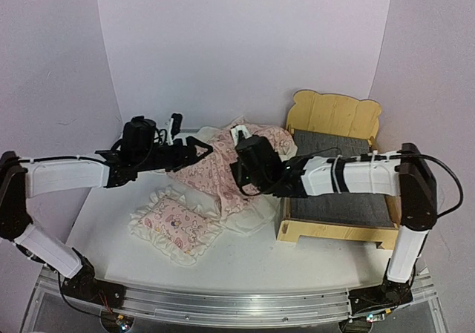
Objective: Set up the pet bed
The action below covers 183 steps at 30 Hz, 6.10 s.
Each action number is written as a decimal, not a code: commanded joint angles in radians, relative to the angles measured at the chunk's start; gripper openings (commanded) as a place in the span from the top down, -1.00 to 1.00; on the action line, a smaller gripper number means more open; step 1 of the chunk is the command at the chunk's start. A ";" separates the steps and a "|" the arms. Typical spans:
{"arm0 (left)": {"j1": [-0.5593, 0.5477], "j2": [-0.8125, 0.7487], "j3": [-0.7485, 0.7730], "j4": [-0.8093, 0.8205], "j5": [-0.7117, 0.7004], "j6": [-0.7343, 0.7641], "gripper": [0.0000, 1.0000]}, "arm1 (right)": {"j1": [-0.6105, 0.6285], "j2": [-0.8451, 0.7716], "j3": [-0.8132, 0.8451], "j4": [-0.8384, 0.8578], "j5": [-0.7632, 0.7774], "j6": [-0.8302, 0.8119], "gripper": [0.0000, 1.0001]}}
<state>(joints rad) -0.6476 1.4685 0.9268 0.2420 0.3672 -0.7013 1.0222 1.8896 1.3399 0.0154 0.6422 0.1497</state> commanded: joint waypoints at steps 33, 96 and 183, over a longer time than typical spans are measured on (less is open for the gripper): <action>0.083 -0.170 -0.118 -0.346 -0.264 0.067 -0.79 | -0.242 0.807 1.143 -0.496 -0.135 -0.142 -0.96; 0.081 -0.412 0.010 -0.365 -0.297 0.206 -0.81 | -0.959 -0.491 0.291 -0.453 -1.222 -1.107 1.00; -0.173 1.179 1.096 0.315 0.393 -0.523 -0.22 | -0.880 -0.709 -0.002 -0.635 -1.115 0.099 -0.96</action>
<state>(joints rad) -0.8330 2.6270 1.9835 0.4015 0.7158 -1.1416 0.1421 1.1782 1.3445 -0.6964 -0.4343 0.2070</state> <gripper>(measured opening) 0.650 0.983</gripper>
